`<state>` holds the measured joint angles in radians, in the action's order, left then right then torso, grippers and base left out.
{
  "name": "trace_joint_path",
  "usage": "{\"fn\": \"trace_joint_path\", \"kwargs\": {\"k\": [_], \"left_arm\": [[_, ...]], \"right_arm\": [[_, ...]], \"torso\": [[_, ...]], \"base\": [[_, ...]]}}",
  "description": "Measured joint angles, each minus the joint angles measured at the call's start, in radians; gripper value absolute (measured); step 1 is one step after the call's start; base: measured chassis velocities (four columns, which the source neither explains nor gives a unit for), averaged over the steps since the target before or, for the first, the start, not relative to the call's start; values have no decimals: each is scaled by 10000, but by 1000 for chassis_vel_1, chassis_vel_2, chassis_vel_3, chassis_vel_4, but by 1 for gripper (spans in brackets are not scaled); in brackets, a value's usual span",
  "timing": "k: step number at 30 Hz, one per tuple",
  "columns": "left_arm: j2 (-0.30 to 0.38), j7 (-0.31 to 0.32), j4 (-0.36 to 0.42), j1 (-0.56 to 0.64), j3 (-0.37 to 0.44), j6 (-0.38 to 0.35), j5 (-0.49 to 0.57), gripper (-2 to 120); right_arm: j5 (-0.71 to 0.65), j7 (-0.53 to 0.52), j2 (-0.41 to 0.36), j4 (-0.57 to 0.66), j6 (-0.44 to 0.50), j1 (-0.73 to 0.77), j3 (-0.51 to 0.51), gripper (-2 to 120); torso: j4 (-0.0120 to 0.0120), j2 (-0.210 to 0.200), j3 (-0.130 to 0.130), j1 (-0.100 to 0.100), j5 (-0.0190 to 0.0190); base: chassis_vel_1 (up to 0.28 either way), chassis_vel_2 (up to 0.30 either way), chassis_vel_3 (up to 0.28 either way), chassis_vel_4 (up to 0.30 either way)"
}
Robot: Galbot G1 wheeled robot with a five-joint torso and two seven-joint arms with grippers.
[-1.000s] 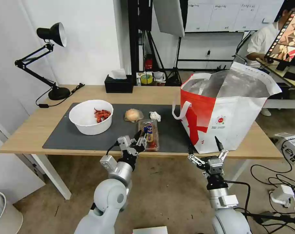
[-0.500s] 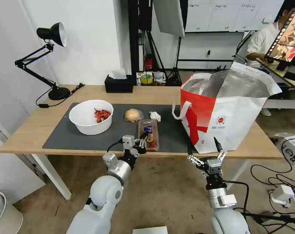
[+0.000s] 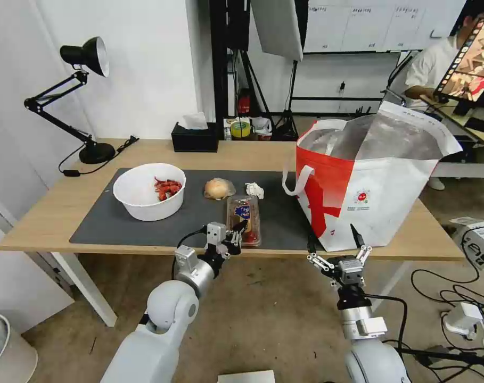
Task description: Pick up the trash from the table and place it into the takeout bag.
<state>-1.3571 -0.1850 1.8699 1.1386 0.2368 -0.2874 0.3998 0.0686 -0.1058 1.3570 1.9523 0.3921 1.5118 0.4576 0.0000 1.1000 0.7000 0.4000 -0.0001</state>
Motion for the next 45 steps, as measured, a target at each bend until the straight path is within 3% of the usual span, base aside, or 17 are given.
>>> {"fn": "trace_joint_path", "kwargs": {"k": [20, 31, 35, 45], "left_arm": [[-55, 94, -115, 59, 29, -187, -531, 0], [113, 117, -42, 82, 41, -176, -503, 0], [134, 119, -40, 82, 30, -172, -492, 0], [195, 120, -40, 118, 33, -143, -471, 0]], "right_arm": [[-615, 115, -182, -132, -68, -290, -254, 100], [-3290, 114, -766, -156, -1259, -1103, -1687, 100], [-3830, 31, -894, -207, -1476, -1357, -1976, 100], [-6628, -255, -1271, -311, -2366, -2283, -2759, 100]], "torso": [[0, 0, 0, 0, 1], [1, 0, 0, 0, 0], [1, 0, 0, 0, 0], [-1, 0, 0, 0, 1]], "base": [[0, 0, 0, 0], [0, 0, 0, 0], [0, 0, 0, 0], [0, 0, 0, 0]]}}
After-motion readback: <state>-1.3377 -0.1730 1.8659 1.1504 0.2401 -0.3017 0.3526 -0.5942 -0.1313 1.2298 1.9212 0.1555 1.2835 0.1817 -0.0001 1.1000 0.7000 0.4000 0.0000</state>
